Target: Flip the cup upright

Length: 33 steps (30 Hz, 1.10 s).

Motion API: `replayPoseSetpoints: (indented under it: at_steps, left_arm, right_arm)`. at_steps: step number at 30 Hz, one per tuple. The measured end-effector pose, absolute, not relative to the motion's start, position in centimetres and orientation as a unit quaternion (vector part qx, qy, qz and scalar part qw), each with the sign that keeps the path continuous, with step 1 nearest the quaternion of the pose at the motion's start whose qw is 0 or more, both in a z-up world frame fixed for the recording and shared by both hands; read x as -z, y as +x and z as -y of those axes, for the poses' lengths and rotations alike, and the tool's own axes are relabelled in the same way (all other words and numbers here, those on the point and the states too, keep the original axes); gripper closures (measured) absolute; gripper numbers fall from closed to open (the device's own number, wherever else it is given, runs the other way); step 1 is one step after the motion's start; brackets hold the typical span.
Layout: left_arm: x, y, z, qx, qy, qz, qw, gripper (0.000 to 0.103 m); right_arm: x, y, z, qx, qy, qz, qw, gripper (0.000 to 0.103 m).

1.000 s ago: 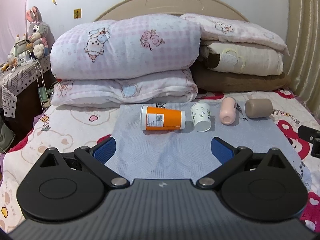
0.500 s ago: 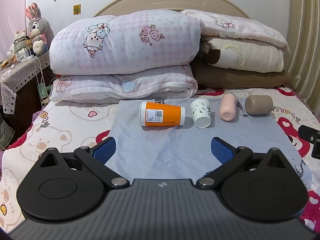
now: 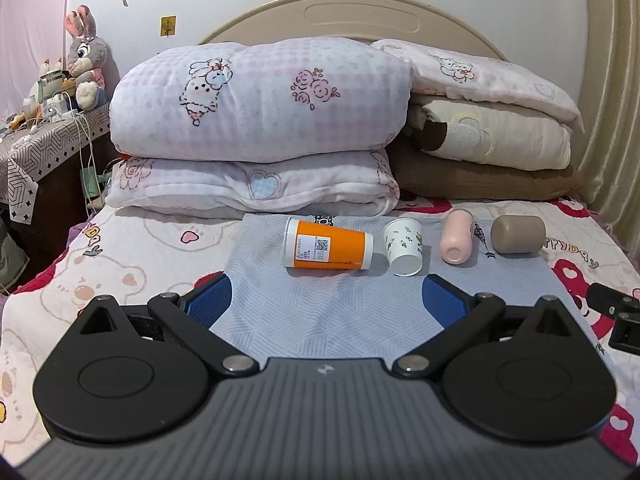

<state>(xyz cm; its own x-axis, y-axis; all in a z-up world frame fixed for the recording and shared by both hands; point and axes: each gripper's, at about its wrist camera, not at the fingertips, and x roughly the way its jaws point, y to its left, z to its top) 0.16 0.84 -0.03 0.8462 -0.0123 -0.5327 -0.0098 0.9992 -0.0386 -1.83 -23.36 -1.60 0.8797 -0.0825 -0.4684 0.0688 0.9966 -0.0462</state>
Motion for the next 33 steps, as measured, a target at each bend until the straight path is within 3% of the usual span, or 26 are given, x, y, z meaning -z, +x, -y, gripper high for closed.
replayPoseSetpoints:
  at_steps: [18, 26, 33]
  left_arm:
    - [0.5, -0.2, -0.9, 0.004, -0.02, -0.281, 0.959, 0.0]
    - [-2.3, 0.7, 0.7, 0.002, 0.019, -0.321, 0.947, 0.0]
    - [-2.7, 5.2, 0.6, 0.016, 0.024, -0.367, 0.93, 0.0]
  right_arm:
    - [1.7, -2.0, 23.3, 0.036, -0.013, -0.244, 0.969, 0.0]
    - [0.6, -1.9, 24.1, -0.012, 0.039, -0.288, 0.957, 0.0]
    - [-0.6, 0.3, 23.0, -0.126, 0.007, -0.285, 0.95, 0.0]
